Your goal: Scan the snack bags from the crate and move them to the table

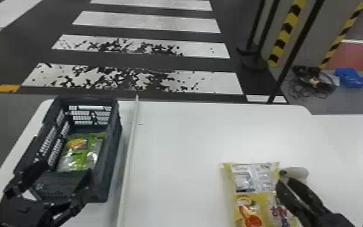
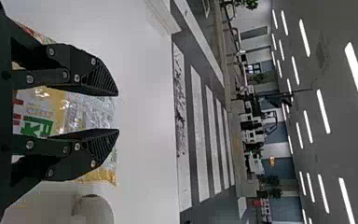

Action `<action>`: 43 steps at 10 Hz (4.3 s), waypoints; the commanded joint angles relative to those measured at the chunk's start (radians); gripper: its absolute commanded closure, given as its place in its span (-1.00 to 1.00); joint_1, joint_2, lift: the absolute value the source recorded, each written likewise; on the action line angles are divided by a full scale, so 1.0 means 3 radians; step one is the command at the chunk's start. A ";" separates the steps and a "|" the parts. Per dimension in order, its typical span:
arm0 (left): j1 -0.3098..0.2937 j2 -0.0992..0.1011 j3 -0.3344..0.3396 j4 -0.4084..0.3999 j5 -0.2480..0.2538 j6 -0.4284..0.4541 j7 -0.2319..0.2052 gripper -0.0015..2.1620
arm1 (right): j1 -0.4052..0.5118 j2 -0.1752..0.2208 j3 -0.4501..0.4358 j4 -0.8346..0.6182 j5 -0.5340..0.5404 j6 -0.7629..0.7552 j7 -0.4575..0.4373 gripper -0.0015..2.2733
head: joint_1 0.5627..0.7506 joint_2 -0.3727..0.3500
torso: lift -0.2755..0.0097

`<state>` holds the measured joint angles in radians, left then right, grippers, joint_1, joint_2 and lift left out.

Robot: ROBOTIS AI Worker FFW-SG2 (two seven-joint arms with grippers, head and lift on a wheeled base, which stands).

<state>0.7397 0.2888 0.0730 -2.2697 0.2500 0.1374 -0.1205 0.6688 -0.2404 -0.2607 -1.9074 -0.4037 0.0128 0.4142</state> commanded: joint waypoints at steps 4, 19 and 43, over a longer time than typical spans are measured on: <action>-0.0016 0.0019 0.0002 0.0044 0.0000 0.0000 0.0013 -0.92 | -0.0286 0.0045 -0.0394 0.0192 -0.0040 0.0589 -0.0005 -0.98 | 0.41 -0.54 | 0.27; 0.0035 -0.0063 -0.0059 0.0008 -0.0118 0.0010 0.0008 -0.92 | -0.1007 -0.0267 -0.0261 0.1260 0.0129 0.0845 0.0118 0.97 | 0.41 -0.77 | 0.27; -0.0032 0.0045 -0.0075 0.0090 -0.0097 -0.0123 0.0023 -0.92 | -0.0562 0.0162 0.0056 -0.0453 0.0354 0.1919 -0.0516 0.97 | 0.41 -0.30 | 0.27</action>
<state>0.7310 0.3035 0.0506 -2.2439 0.2209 0.1006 -0.1134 0.5055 -0.1893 -0.2446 -2.0525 -0.3010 0.5883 0.2592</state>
